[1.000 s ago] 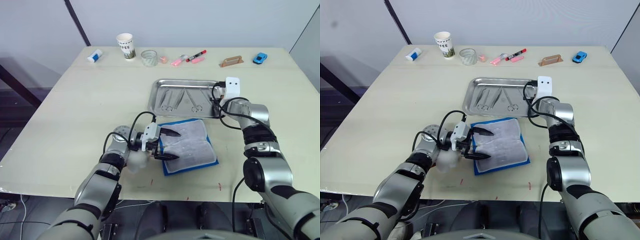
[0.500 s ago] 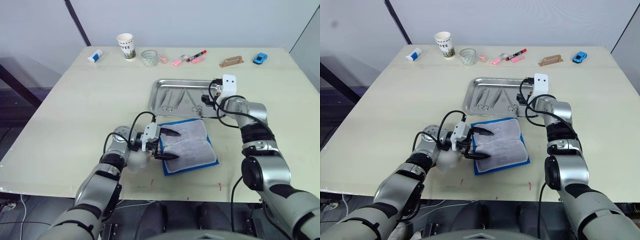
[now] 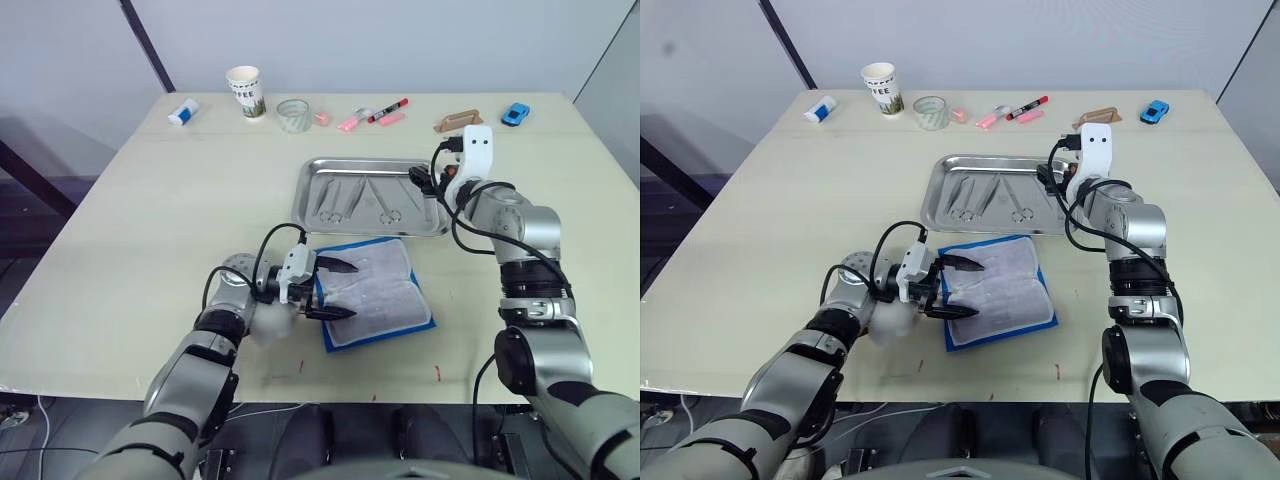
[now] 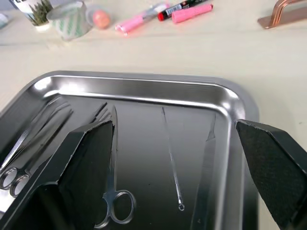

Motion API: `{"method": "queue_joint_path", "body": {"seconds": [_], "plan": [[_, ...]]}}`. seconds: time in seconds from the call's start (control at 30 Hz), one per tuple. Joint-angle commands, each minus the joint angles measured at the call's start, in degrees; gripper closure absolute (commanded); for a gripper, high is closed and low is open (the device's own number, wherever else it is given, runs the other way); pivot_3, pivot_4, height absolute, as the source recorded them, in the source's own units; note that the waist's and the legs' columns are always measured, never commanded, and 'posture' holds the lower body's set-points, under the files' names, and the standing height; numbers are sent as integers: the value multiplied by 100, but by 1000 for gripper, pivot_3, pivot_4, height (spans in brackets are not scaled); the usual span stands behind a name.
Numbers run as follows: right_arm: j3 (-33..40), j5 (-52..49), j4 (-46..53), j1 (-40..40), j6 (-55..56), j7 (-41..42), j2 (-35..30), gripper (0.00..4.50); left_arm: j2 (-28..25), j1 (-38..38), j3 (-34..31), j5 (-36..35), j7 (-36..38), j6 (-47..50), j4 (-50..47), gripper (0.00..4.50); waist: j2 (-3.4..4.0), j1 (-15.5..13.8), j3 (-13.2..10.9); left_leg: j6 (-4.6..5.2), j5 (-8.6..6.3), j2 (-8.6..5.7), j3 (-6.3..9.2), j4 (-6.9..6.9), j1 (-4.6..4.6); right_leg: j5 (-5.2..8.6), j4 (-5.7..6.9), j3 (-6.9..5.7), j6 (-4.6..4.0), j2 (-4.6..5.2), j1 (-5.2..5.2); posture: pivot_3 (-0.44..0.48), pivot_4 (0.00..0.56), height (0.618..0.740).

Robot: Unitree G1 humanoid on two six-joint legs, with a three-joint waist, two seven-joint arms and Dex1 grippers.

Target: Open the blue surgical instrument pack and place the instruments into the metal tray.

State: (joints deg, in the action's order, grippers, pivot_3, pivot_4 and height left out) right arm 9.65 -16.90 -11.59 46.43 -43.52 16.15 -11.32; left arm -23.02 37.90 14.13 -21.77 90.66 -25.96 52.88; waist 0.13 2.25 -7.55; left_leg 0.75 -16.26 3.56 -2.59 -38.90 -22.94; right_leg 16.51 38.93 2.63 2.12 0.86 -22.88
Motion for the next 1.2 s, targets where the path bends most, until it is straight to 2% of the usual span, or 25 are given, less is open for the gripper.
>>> {"method": "queue_joint_path", "body": {"seconds": [0.03, 0.17, 0.4, 0.5, 0.67, 0.83, 0.97, 1.2], "plan": [[54, -283, 788, -256, 294, 469, -230, 86, -176, -170, -1, -327, 184, 427, -358, 0, -4, 2, -5, 0, 0, 0, 1, 5, -6, 0, -1, 2, 0, 0, -9, 0, 150, 718], [91, -563, 1370, -789, 522, 962, -456, 86, -322, -262, -271, -647, 184, 975, -1025, 0, -11, 2, -16, -2, 2, 0, 5, 6, -91, -2, 0, 4, 2, 2, -95, 0, 150, 718], [256, -1014, 2045, -1581, 920, 1625, -841, 86, -594, -567, -756, -790, 151, 1575, -2065, 0, -33, -8, -59, -3, 1, 3, 0, 9, -103, 2, -11, 5, 6, 6, -106, 0, 150, 718], [372, -1246, 2361, -2009, 1075, 1945, -1039, 86, -731, -710, -1007, -879, -56, 1903, -2524, 0, -38, -23, -65, -3, 1, 2, -2, 8, -101, 2, -8, 6, 6, 7, -104, 0, 150, 718], [671, -1544, 2803, -2962, 1525, 2547, -1436, 86, -995, -1052, -1503, -942, -794, 2609, -3310, 0, -47, -53, -73, -3, 1, 2, -2, 7, -99, 2, -7, 4, 6, 5, -101, 0, 150, 718], [1107, -1781, 2890, -3918, 1832, 3016, -1819, 86, -1313, -1599, -2105, -1054, -1366, 3052, -3801, 0, -50, -61, -79, -3, 1, 2, -4, 7, -90, 3, -8, 11, 8, 7, -95, 0, 150, 718], [1663, -1960, 2788, -4996, 2115, 3634, -2111, 86, -1736, -2403, -2772, -1038, -1818, 3242, -4201, 0, -60, -70, -84, -3, 1, 2, -5, 7, -81, 3, -2, 9, 7, 6, -90, 0, 150, 718], [2117, -1995, 2593, -6128, 2678, 4152, -2201, 86, -2028, -3612, -3352, -792, -2426, 3304, -4666, 0, -63, -123, -86, -4, 1, 4, -12, 6, -63, 2, -3, 17, 9, 13, -72, 0, 150, 718]]}}
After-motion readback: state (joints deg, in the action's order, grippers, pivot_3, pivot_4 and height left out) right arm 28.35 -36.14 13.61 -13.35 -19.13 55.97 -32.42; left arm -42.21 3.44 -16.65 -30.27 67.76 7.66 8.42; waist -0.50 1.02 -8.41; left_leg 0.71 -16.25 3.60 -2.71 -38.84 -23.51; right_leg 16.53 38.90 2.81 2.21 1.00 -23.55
